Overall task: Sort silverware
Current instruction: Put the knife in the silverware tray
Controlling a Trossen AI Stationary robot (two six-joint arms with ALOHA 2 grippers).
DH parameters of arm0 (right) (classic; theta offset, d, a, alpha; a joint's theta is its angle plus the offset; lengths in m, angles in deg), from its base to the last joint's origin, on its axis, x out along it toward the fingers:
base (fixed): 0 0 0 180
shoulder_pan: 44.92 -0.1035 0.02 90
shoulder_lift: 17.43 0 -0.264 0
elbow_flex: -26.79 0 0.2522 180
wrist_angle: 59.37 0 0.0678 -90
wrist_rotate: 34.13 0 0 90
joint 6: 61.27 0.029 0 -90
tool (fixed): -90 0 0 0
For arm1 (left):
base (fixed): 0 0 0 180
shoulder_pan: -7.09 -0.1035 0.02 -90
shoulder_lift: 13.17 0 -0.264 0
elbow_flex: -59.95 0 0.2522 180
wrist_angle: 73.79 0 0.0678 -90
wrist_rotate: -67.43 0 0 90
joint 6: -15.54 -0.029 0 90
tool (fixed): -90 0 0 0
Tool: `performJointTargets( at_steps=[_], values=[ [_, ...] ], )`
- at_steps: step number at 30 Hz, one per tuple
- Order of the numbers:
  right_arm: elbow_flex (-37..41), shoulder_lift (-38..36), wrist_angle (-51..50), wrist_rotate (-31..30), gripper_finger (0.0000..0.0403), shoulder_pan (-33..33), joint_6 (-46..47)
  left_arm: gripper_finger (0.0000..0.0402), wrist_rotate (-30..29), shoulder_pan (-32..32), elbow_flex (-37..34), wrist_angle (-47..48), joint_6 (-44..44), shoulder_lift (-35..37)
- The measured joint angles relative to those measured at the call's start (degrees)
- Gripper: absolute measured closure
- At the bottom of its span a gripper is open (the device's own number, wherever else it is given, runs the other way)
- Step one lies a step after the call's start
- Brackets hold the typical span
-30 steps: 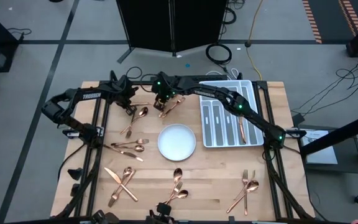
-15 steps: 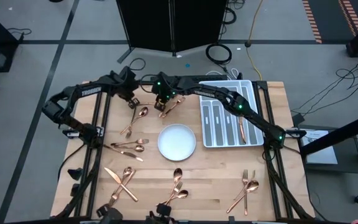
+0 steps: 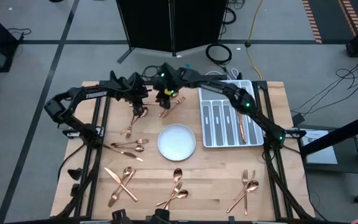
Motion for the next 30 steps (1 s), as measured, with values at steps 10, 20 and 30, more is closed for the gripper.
performJointTargets(
  at_steps=[10,20,30],
  values=[
    [20.1,-19.3,-0.2,0.1,0.0303,3.3,0.2,0.0237,-0.6,-0.6,1.5,-3.6,-5.2,-7.6],
    [72.6,-53.6,35.5,-0.4,0.0303,4.2,11.0,0.0237,-0.3,-0.5,2.4,-2.5,-8.8,-8.4],
    [96.8,-70.1,52.6,-3.5,0.0303,4.0,21.9,0.0237,2.6,-0.7,2.9,-3.1,-10.3,-12.0]
  ],
)
